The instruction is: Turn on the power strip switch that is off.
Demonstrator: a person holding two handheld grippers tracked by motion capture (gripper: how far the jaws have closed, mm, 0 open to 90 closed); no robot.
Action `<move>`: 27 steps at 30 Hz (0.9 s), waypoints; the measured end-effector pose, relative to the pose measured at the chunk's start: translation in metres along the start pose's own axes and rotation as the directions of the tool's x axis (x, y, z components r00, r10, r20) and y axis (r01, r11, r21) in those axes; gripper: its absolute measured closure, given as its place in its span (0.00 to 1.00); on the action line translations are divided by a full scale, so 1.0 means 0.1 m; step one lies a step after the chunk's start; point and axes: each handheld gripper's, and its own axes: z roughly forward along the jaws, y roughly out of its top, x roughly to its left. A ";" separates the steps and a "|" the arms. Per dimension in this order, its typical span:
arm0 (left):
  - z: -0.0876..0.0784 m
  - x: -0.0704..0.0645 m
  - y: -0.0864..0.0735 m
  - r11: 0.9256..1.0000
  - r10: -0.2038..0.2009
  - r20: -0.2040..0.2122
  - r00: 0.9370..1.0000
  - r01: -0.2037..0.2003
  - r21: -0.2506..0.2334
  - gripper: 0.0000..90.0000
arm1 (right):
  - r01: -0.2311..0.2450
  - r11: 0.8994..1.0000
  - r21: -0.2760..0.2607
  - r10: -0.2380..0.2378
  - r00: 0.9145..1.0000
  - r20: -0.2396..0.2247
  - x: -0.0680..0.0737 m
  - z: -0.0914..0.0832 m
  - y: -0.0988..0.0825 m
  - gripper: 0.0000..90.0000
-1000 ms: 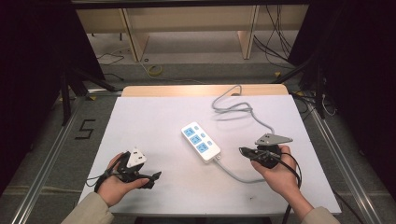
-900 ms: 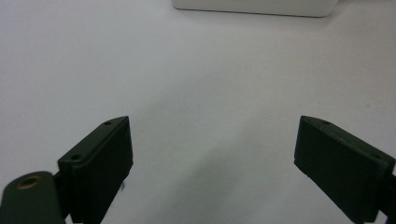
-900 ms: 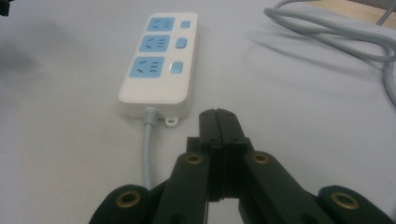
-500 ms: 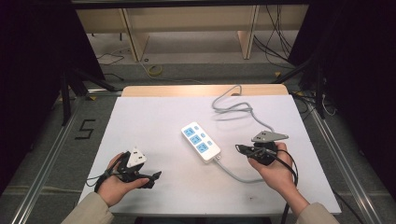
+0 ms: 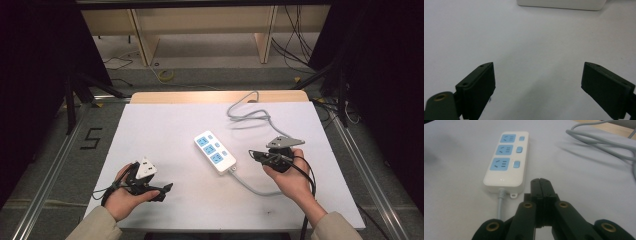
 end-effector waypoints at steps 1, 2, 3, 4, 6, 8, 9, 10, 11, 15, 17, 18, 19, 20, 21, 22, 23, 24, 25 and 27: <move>0.00 0.00 0.00 1.000 0.000 0.001 1.000 0.000 -0.001 0.13 | 0.001 1.000 0.000 -0.001 1.000 0.003 0.00 0.02 0.01 1.00; 0.00 0.00 0.00 1.000 0.002 0.002 1.000 -0.002 -0.001 0.13 | 0.001 1.000 0.000 -0.001 1.000 0.003 0.00 0.02 0.01 1.00; 0.00 0.00 0.00 1.000 -0.001 0.003 1.000 0.001 -0.001 0.13 | 0.000 1.000 0.001 0.000 1.000 0.003 0.00 0.03 0.02 1.00; 0.00 0.00 0.00 1.000 0.000 0.003 1.000 0.000 -0.001 0.13 | 0.002 1.000 0.000 -0.002 1.000 0.001 0.00 0.04 0.03 1.00; 0.00 0.00 0.00 1.000 -0.001 0.004 1.000 0.001 -0.001 0.13 | 0.000 1.000 0.002 0.000 1.000 0.001 0.00 0.04 0.04 1.00; 0.00 0.00 0.00 1.000 0.000 0.005 1.000 0.000 -0.001 0.13 | 0.002 1.000 0.002 -0.002 1.000 0.000 0.00 0.06 0.05 1.00; 0.01 0.00 0.00 1.000 -0.001 0.005 1.000 0.001 0.001 0.13 | 0.002 1.000 0.004 -0.002 1.000 -0.001 0.00 0.07 0.06 1.00; 0.01 0.00 0.00 1.000 -0.001 0.004 1.000 0.001 -0.001 0.13 | 0.002 1.000 0.004 -0.002 1.000 -0.001 0.00 0.07 0.06 1.00; 0.01 -0.01 0.00 1.000 -0.001 0.006 1.000 0.001 0.001 0.13 | 0.001 1.000 0.004 -0.001 1.000 0.000 0.00 0.08 0.06 1.00; 0.01 -0.01 0.01 1.000 0.002 0.007 1.000 -0.002 0.002 0.13 | 0.000 1.000 0.004 0.000 1.000 0.000 0.00 0.11 0.09 1.00; 0.01 -0.01 0.01 1.000 0.001 0.007 1.000 -0.001 0.002 0.13 | 0.001 1.000 0.004 -0.001 1.000 0.000 0.00 0.12 0.10 1.00; 0.01 -0.01 0.01 1.000 0.001 0.007 1.000 -0.001 0.003 0.13 | 0.004 1.000 0.003 -0.004 1.000 0.001 0.00 0.12 0.10 1.00; 0.01 -0.01 0.01 1.000 0.002 0.006 1.000 -0.002 0.002 0.13 | 0.001 1.000 0.003 -0.001 1.000 0.002 0.00 0.13 0.11 1.00; 0.01 -0.01 0.01 1.000 0.002 0.007 1.000 -0.002 0.002 0.13 | 0.001 1.000 0.001 -0.001 1.000 0.003 -0.01 0.13 0.12 1.00; 0.01 -0.01 0.01 1.000 0.002 0.007 1.000 -0.002 0.002 0.13 | -0.004 1.000 0.002 0.004 1.000 0.005 -0.01 0.13 0.13 1.00; 0.01 -0.01 0.01 1.000 0.003 0.007 1.000 -0.003 0.003 0.13 | -0.003 1.000 0.001 0.003 1.000 0.005 -0.01 0.14 0.13 1.00; 0.02 -0.01 0.01 1.000 0.004 0.008 1.000 -0.004 0.004 0.13 | -0.003 1.000 0.000 0.003 1.000 0.006 -0.01 0.14 0.14 1.00; 0.02 -0.01 0.01 1.000 0.006 0.008 1.000 -0.006 0.006 0.13 | -0.004 1.000 0.000 0.004 1.000 0.006 -0.01 0.14 0.15 1.00; 0.02 -0.01 0.01 1.000 0.006 0.008 1.000 -0.006 0.006 0.13 | -0.005 1.000 0.000 0.005 1.000 0.005 -0.02 0.14 0.16 1.00; 0.02 -0.01 0.01 1.000 0.007 0.008 1.000 -0.007 0.007 0.13 | -0.006 1.000 -0.001 0.006 1.000 0.006 -0.02 0.15 0.17 1.00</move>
